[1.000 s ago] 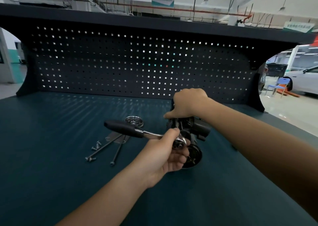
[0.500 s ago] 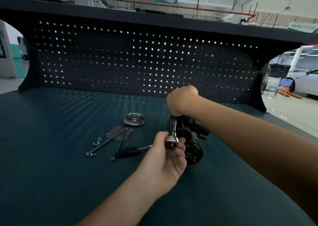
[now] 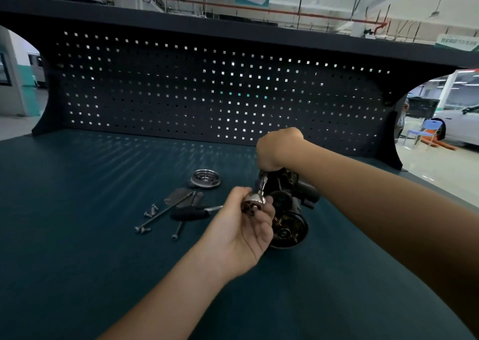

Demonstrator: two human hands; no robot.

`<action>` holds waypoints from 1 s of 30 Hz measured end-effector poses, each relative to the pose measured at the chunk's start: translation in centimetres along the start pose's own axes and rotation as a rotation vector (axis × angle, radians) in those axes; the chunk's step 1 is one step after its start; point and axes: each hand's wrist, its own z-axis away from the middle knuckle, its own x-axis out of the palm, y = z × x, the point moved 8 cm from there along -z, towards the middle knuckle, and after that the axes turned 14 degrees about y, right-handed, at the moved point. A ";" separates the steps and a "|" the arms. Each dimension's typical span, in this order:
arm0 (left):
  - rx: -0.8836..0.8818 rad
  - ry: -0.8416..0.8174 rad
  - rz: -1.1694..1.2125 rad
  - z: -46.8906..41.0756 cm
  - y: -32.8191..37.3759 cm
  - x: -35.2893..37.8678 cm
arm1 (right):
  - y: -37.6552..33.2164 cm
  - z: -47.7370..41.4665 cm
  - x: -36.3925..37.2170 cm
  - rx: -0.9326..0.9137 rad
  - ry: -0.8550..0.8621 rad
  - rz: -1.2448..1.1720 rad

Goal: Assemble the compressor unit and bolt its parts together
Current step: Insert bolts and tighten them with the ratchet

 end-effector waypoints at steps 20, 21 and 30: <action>0.178 0.066 -0.255 -0.5 0.6 -0.3 | 0.4 -0.2 0.2 0.033 0.052 -0.021; 0.325 0.121 -0.446 -0.4 1.6 -0.3 | 0.5 -0.2 0.3 0.040 0.048 -0.025; 0.828 0.179 -1.022 1.0 5.1 1.7 | 0.6 -0.3 0.3 0.035 -0.004 -0.057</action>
